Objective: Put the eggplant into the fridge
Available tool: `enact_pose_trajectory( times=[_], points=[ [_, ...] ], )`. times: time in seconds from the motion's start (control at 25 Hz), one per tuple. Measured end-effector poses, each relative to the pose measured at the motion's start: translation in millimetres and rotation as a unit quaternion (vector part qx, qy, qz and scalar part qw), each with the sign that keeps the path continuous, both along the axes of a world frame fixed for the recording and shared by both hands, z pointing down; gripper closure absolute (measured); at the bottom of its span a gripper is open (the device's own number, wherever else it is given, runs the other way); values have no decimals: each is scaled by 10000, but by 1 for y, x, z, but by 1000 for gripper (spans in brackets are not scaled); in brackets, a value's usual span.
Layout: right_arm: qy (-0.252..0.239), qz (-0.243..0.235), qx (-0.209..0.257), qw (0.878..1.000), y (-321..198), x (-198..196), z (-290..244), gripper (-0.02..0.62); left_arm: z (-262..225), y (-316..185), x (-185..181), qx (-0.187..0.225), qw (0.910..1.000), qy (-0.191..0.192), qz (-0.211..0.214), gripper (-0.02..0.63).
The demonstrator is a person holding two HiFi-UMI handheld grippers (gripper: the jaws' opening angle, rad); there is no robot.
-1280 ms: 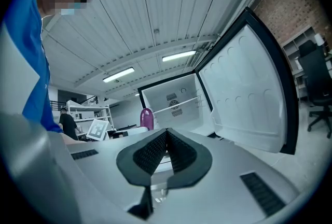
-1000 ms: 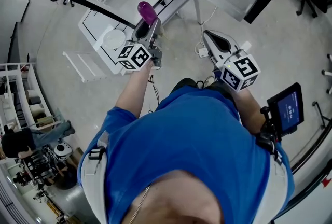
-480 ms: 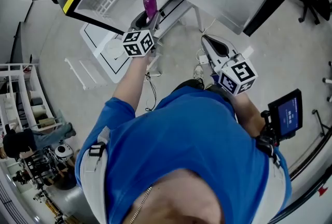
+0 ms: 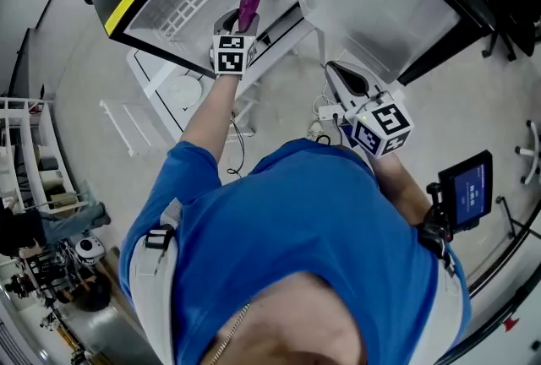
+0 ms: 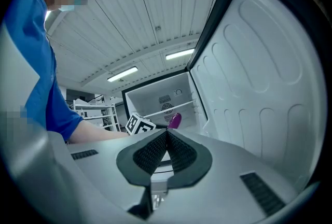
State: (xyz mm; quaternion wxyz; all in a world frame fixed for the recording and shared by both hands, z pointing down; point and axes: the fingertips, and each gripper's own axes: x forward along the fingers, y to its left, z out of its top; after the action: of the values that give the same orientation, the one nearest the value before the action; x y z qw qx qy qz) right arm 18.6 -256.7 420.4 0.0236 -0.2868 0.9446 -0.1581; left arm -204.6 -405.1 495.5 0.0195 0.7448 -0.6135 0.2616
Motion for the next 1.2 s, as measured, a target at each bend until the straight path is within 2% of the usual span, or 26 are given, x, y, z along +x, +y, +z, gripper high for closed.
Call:
enact_pose_trajectory(
  times=[0.24,0.44,0.6,0.92,1.2],
  points=[
    [82,-46,7,10000,-13,-8,1,594,28,-34,-22,-268,9962,-825,6,419],
    [98,-13,40,9999,-16,-8,-6,594,38,-50,-40,-530,9889,-1387,-66,419],
    [109,38,-3,9999,-23,-9,-4,594,51,-66,-54,-777,9795,-1859,-83,419],
    [155,136,-46,9998,-36,-8,-2,594,78,-92,-81,-1331,9600,-2455,-172,419],
    [213,294,-102,9993,-41,-4,1,594,99,-99,-106,-1705,9483,-2662,-274,419]
  ],
)
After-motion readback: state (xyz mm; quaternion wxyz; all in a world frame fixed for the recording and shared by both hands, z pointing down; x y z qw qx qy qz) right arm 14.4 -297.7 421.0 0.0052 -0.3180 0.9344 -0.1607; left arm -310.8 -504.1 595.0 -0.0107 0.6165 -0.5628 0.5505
